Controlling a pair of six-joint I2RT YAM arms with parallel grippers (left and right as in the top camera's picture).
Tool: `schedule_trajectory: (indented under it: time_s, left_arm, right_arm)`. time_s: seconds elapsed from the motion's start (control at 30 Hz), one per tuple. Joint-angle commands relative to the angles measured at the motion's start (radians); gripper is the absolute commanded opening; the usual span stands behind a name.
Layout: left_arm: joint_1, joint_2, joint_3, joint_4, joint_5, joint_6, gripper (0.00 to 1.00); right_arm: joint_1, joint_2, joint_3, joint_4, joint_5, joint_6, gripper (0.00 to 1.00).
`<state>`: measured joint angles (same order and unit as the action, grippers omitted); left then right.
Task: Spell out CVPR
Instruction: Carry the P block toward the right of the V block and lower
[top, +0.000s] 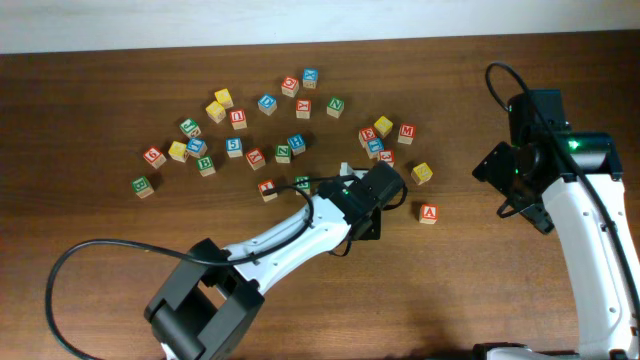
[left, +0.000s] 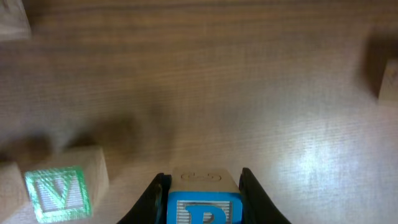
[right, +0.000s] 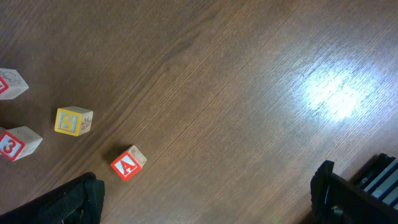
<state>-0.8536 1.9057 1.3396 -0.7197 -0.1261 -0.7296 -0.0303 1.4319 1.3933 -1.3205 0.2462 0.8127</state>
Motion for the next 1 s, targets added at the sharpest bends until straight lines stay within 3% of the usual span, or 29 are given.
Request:
schedule_trajectory:
  time_s: [0.0, 0.2, 0.37, 0.73, 0.8, 0.97]
  left_arm:
    - [0.000, 0.009, -0.043, 0.039, -0.134, -0.059, 0.21]
    - [0.000, 0.010, -0.052, 0.039, -0.203, -0.097, 0.21]
    - [-0.001, 0.010, -0.093, 0.038, -0.177, -0.206, 0.22]
    - [-0.001, 0.010, -0.114, 0.056, -0.175, -0.205, 0.25]
    - [-0.001, 0.010, -0.114, 0.056, -0.176, -0.205, 0.34]
    - [-0.001, 0.010, -0.114, 0.056, -0.160, -0.205, 0.34]
  right_arm:
    - [-0.004, 0.002, 0.006, 0.000, 0.017, 0.004, 0.98]
    - [-0.004, 0.002, 0.006, 0.000, 0.017, 0.004, 0.98]
    - [-0.004, 0.002, 0.006, 0.000, 0.017, 0.003, 0.98]
    - [-0.004, 0.002, 0.006, 0.000, 0.017, 0.003, 0.98]
    - [-0.004, 0.002, 0.006, 0.000, 0.017, 0.004, 0.98]
    - [-0.004, 0.002, 0.006, 0.000, 0.017, 0.003, 0.98]
